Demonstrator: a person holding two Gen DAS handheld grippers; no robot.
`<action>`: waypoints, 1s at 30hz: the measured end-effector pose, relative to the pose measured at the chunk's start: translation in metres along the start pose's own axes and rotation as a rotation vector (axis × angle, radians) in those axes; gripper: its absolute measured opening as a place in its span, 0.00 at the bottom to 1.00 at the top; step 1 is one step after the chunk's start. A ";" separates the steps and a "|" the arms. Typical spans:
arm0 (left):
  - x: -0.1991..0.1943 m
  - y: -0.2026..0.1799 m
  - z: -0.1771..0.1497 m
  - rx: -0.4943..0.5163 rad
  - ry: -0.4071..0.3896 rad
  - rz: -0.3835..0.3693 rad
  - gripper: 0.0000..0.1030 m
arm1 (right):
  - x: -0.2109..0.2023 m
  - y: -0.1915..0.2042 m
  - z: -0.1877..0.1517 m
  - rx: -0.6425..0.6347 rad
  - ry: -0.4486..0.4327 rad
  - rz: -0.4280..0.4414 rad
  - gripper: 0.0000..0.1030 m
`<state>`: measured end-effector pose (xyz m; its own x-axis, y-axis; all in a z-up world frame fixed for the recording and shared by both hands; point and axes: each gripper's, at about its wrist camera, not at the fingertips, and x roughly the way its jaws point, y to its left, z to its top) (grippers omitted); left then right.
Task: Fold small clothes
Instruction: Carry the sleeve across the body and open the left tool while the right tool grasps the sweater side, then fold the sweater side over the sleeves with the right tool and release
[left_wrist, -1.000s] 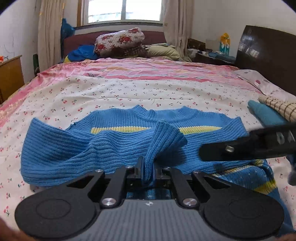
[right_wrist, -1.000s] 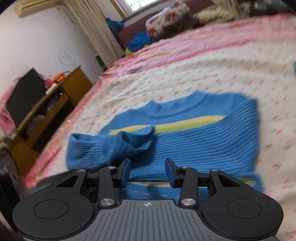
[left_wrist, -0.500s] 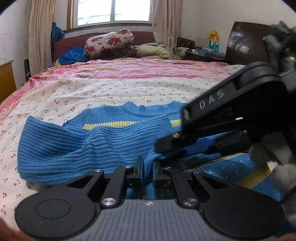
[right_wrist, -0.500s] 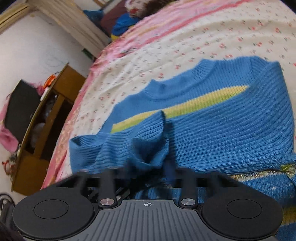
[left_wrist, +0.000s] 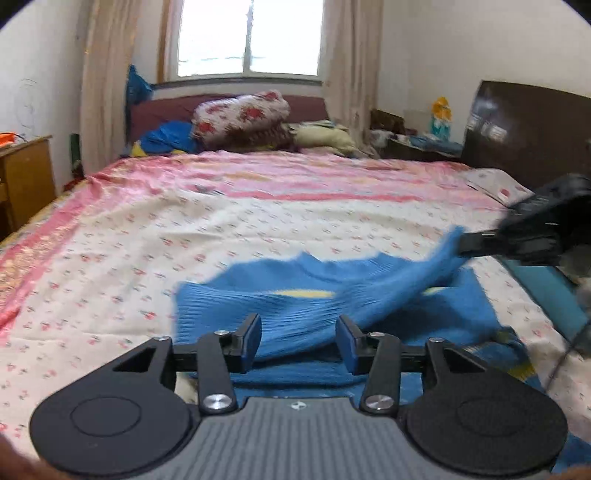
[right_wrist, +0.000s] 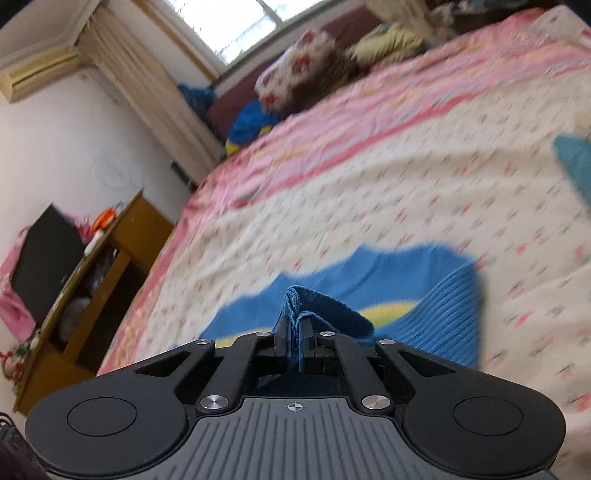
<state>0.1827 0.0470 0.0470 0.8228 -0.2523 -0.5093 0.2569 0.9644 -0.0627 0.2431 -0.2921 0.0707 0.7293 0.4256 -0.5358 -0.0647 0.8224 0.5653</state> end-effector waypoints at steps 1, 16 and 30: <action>0.002 0.003 0.001 -0.011 0.000 0.008 0.50 | -0.008 -0.004 0.002 -0.008 -0.027 -0.013 0.03; 0.046 0.028 -0.018 -0.043 0.176 0.128 0.51 | -0.004 -0.043 -0.043 -0.058 0.078 -0.155 0.04; 0.021 0.046 -0.003 -0.065 0.099 0.170 0.51 | -0.017 -0.032 -0.027 -0.085 0.031 -0.194 0.20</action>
<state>0.2106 0.0866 0.0304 0.7971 -0.0794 -0.5986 0.0825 0.9963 -0.0222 0.2143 -0.3155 0.0453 0.7125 0.2664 -0.6491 0.0169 0.9183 0.3954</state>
